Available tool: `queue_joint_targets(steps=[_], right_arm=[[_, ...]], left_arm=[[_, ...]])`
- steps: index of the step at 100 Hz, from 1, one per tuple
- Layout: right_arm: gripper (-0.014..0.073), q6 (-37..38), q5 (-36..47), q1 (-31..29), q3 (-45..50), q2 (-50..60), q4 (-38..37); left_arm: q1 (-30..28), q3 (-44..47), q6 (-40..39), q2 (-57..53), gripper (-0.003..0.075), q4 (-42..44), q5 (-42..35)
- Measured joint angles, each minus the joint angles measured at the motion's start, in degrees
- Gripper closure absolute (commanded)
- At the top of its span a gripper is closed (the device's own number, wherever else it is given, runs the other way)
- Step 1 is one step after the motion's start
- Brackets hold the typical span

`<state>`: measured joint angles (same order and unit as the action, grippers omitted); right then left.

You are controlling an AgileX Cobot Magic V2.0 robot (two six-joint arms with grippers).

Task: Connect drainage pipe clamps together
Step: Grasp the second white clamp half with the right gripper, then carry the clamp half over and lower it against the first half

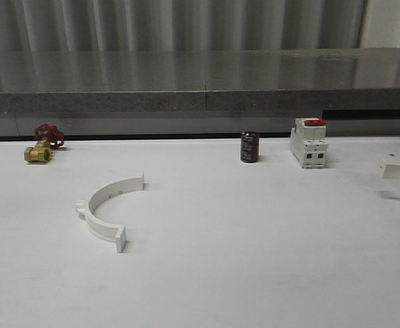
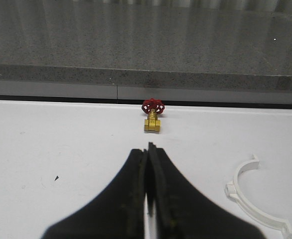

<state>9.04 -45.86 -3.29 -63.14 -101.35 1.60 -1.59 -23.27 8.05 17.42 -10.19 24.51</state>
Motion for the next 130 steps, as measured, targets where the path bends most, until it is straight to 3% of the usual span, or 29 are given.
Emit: queue_joint_targets(steps=[34,55,105,130], right_arm=[[0.0513,1.09,-9.45,11.34,-8.42,0.76,3.36],[0.0513,9.97,-9.39,20.29,-12.75,-0.06,3.05],[0.0513,33.34,-8.64,38.51,-24.35,-11.99,-7.95],[0.0513,35.85,-9.85,42.81,-31.24,-17.86,-8.64]], left_arm=[[0.0,0.0,0.0,0.0,0.0741,0.0,0.0],[0.0,0.0,0.0,0.0,0.0741,0.0,0.0],[0.0,0.0,0.0,0.0,0.0741,0.0,0.0],[0.0,0.0,0.0,0.0,0.0741,0.0,0.0]])
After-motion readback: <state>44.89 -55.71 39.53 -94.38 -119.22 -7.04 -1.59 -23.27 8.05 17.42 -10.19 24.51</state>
